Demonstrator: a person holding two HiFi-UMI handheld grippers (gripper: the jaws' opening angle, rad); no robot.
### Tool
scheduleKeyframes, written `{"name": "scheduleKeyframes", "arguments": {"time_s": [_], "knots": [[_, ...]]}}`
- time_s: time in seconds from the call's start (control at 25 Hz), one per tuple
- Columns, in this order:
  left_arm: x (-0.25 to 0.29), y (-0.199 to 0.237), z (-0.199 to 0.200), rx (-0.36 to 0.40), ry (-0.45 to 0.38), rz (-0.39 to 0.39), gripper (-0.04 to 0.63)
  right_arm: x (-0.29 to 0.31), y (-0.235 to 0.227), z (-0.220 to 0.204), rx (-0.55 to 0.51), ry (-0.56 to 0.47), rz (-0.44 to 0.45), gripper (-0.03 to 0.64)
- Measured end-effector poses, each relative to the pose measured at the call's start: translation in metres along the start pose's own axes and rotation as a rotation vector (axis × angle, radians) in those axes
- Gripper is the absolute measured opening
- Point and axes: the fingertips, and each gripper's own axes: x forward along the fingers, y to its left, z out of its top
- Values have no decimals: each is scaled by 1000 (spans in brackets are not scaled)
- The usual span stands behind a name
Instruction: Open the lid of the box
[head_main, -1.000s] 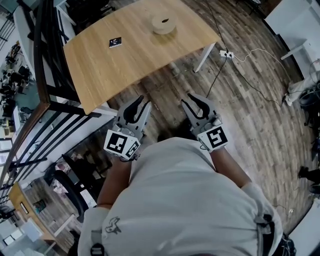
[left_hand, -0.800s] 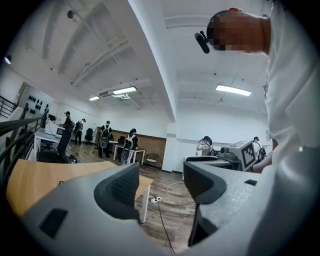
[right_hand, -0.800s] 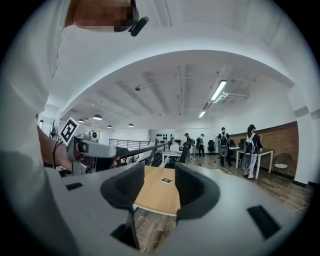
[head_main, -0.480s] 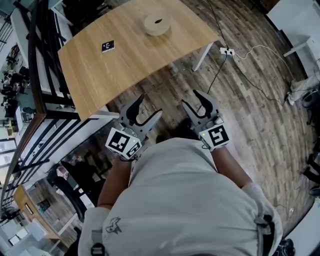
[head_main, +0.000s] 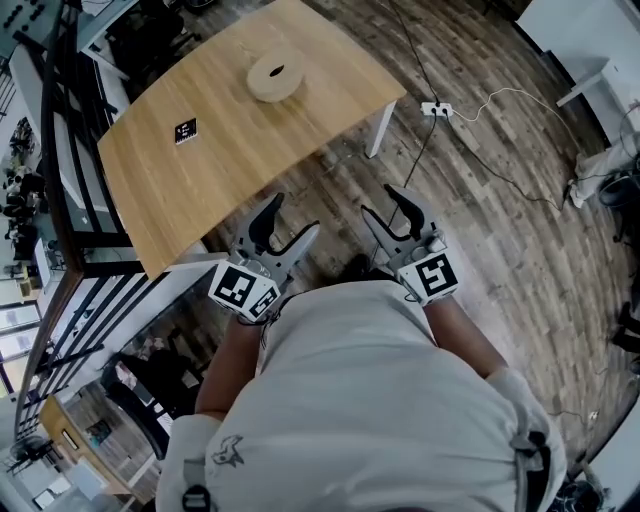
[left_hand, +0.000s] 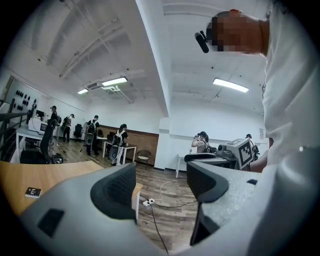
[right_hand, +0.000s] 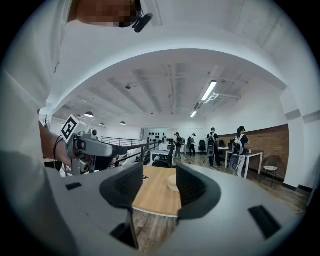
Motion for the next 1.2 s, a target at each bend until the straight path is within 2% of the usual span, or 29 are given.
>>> {"name": "scheduleKeyframes", "arguments": {"time_s": [0.28,0.64,0.96,1.2], "knots": [[50,-21,-4,-1,16,-53,308,-27,-50,-7,3,2,-55,213],[96,-32,-14,-15,30,-120,308,-56,-88,-28,50,27,-150,213],[133,-18,-12,-14,38,-174,308,-55,-122,-26,62,44,-218,213],[159,12,-5,-29,32,-176,308,-25,-153,-23,61,55,-224,213]]}}
